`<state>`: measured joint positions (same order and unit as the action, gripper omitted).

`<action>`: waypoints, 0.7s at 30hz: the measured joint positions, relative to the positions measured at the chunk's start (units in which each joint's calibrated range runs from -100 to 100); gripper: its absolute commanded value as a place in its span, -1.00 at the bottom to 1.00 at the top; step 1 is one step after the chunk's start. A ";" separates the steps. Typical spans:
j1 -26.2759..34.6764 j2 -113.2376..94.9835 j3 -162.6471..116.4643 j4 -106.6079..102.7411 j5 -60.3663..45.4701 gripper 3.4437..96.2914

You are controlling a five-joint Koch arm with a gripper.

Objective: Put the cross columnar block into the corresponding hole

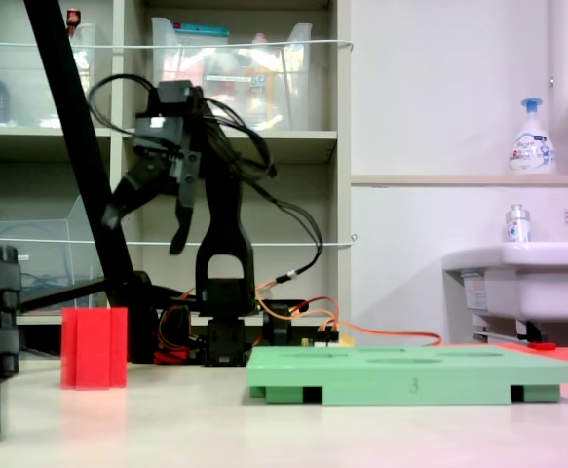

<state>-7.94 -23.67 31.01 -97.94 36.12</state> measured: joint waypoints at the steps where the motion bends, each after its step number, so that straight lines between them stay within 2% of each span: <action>1: -0.44 2.33 0.69 0.00 -0.49 0.26; 4: -1.32 9.17 0.69 0.00 -2.05 0.56; 7: -2.10 14.64 0.69 0.00 -2.93 0.70; 21: -3.08 24.49 0.59 0.00 -5.03 0.70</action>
<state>-11.01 0.82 31.60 -97.94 31.09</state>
